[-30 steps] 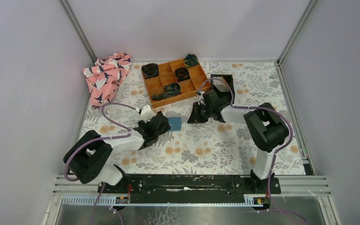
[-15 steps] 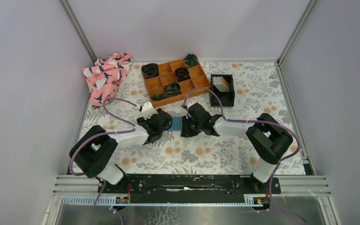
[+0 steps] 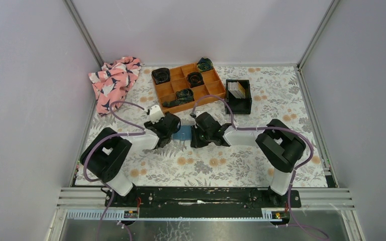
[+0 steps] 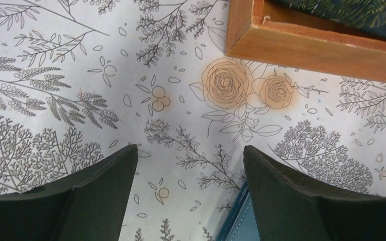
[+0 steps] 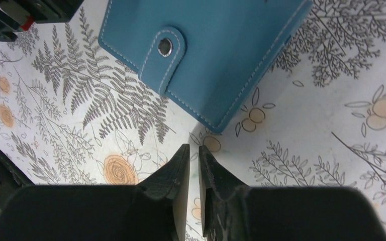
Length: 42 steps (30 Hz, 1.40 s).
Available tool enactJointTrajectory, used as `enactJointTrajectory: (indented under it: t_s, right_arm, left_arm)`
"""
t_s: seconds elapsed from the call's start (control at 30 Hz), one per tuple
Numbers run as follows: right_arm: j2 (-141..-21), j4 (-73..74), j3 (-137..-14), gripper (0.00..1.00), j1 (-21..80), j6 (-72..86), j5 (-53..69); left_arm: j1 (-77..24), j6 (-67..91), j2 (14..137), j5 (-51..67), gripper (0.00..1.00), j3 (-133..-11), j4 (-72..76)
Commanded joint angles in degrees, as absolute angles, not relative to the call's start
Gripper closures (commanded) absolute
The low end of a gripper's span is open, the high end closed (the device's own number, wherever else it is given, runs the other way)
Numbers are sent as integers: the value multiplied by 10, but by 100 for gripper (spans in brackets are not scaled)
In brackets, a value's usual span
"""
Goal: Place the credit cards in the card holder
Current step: Adjust the card holder at the center of the board.
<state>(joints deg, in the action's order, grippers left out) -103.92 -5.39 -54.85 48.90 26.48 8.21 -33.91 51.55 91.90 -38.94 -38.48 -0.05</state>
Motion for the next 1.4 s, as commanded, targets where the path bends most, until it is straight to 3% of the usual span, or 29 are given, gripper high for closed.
enactJointTrajectory:
  t_s: [0.0,0.53,1.37]
  right_arm:
    - [-1063,-58,-574,81,495,267,73]
    - [-1078,-34,-590,83,495,262,23]
    - [-1083,8,-621,83,483,239,-32]
  left_arm:
    - [-324,497,936,-367,16,-393,62]
    - [-313,469,959,-254,20,-341,186]
    - [-315,495,1044,-205,25,-309,164]
